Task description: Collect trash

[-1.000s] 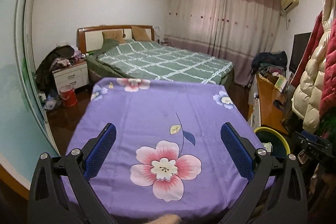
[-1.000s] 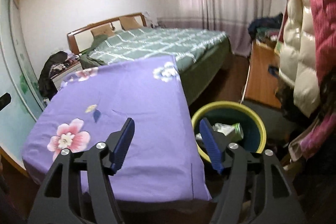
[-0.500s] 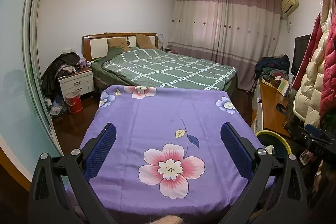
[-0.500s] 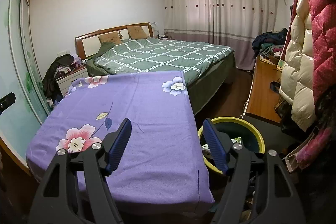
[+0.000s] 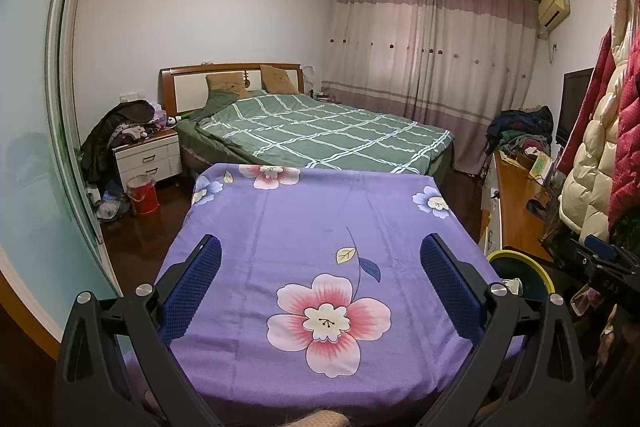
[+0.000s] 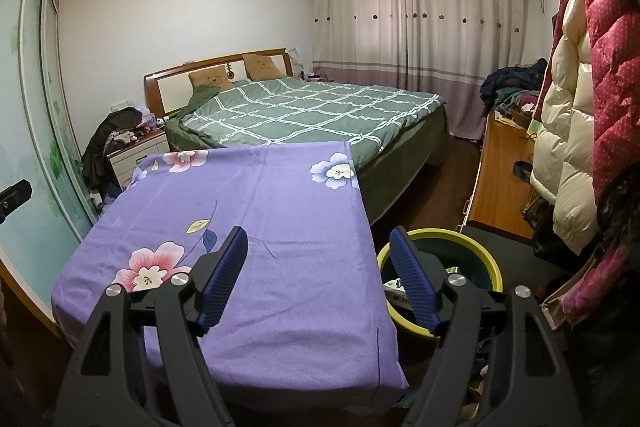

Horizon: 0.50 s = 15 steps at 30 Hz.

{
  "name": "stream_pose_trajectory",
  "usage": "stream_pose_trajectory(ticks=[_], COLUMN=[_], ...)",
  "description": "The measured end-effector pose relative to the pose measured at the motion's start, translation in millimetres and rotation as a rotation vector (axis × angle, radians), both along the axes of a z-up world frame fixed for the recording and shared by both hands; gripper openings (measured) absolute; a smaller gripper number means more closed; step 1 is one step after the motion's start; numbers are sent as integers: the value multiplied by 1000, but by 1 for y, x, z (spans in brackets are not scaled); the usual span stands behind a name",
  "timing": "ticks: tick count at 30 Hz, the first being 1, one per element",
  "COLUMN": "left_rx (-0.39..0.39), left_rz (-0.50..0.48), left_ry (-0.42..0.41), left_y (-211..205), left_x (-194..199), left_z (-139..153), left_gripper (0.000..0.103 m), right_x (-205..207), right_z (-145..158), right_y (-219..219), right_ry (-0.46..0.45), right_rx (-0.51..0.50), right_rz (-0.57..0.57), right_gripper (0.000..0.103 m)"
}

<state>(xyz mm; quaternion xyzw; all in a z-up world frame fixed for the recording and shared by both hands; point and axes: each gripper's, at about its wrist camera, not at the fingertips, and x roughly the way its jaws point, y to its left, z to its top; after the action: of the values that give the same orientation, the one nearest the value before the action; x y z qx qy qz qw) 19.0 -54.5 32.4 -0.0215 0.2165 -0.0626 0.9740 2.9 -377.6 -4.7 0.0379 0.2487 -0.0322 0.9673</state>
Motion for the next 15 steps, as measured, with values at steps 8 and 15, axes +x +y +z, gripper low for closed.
stream_pose_trajectory(ticks=[8,15], left_rx=[2,6], left_rz=[2,3], left_ry=[-3,0], left_y=[1,2], left_x=[-3,-4], left_z=[1,2], left_gripper=[98,98], right_x=[0,-1], right_z=[3,3], right_y=[2,2], right_ry=[-5,-9], right_rx=[-2,2], right_rz=[3,0], right_gripper=[71,72])
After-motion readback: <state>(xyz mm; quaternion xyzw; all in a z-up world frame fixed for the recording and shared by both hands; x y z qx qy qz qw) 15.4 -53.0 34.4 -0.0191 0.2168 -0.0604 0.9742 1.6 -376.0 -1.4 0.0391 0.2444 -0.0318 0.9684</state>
